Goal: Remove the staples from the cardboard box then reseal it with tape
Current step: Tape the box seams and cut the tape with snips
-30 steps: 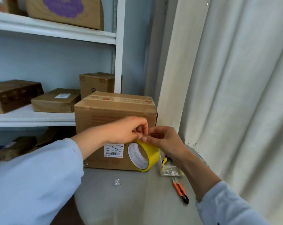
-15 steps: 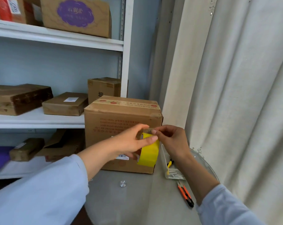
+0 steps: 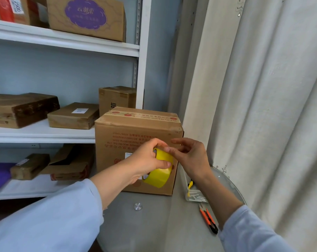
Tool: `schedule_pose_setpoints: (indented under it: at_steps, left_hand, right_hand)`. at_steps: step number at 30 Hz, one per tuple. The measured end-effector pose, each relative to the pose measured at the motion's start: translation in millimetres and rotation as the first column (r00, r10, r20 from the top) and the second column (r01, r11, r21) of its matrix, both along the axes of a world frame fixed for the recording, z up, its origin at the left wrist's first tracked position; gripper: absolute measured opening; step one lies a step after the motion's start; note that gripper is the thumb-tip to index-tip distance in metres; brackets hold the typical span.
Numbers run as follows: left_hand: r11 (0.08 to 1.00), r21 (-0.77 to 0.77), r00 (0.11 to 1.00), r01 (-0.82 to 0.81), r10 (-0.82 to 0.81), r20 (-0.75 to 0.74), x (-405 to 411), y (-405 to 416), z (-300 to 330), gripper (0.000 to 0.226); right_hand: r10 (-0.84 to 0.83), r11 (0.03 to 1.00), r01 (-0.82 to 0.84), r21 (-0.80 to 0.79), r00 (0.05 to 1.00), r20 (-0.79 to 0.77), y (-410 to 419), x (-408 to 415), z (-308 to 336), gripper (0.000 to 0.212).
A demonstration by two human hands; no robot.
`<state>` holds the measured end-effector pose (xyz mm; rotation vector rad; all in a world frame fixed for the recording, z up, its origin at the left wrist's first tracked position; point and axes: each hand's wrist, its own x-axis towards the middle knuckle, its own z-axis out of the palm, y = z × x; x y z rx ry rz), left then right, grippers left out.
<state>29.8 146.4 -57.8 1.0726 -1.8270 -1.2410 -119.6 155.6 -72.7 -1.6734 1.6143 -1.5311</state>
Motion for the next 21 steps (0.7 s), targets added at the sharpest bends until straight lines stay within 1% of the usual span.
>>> schedule_pose_setpoints:
  at_steps: [1,3,7,10,12,14,17,19,21]
  left_hand:
    - [1.0,-0.015,1.0,-0.001,0.001,0.021,0,0,-1,0.046]
    - [1.0,-0.02,0.999,-0.024,0.025,0.033,0,1,-4,0.048]
    - [0.998,-0.034,0.998,-0.046,0.048,0.049,0,-2,-3,0.05]
    - [0.999,-0.019,0.998,-0.047,0.048,0.049,0,-4,-3,0.054]
    - [0.999,-0.004,0.998,-0.051,0.052,0.032,0,-6,-2,0.053]
    - [0.998,0.05,0.999,-0.043,0.044,-0.024,1,-7,0,0.044]
    - [0.977,0.212,0.988,-0.013,0.046,-0.148,3,-9,4,0.029]
    - [0.96,0.278,0.976,0.023,0.039,-0.213,6,-9,7,0.023]
    - [0.955,0.294,0.974,0.033,0.034,-0.222,7,-11,8,0.021]
  right_hand:
    - [-0.022,1.0,0.022,0.002,1.0,-0.005,-2,0,0,0.022]
    - [-0.051,0.999,0.051,0.006,0.996,-0.07,-2,2,0,0.015]
    - [-0.051,0.998,0.053,0.018,0.991,-0.127,-2,4,1,0.018]
    - [-0.062,0.998,0.064,0.006,0.978,-0.2,-5,2,2,0.011]
    - [-0.075,0.997,0.073,-0.018,0.969,-0.237,-4,3,4,0.009]
    - [-0.094,0.995,0.08,-0.062,0.951,-0.295,-1,4,9,0.01]
    - [-0.165,0.978,0.092,-0.185,0.888,-0.428,6,8,20,0.008]
    - [-0.184,0.965,0.071,-0.254,0.872,-0.454,10,11,27,0.007]
    - [-0.19,0.958,0.059,-0.281,0.864,-0.466,12,12,31,0.008]
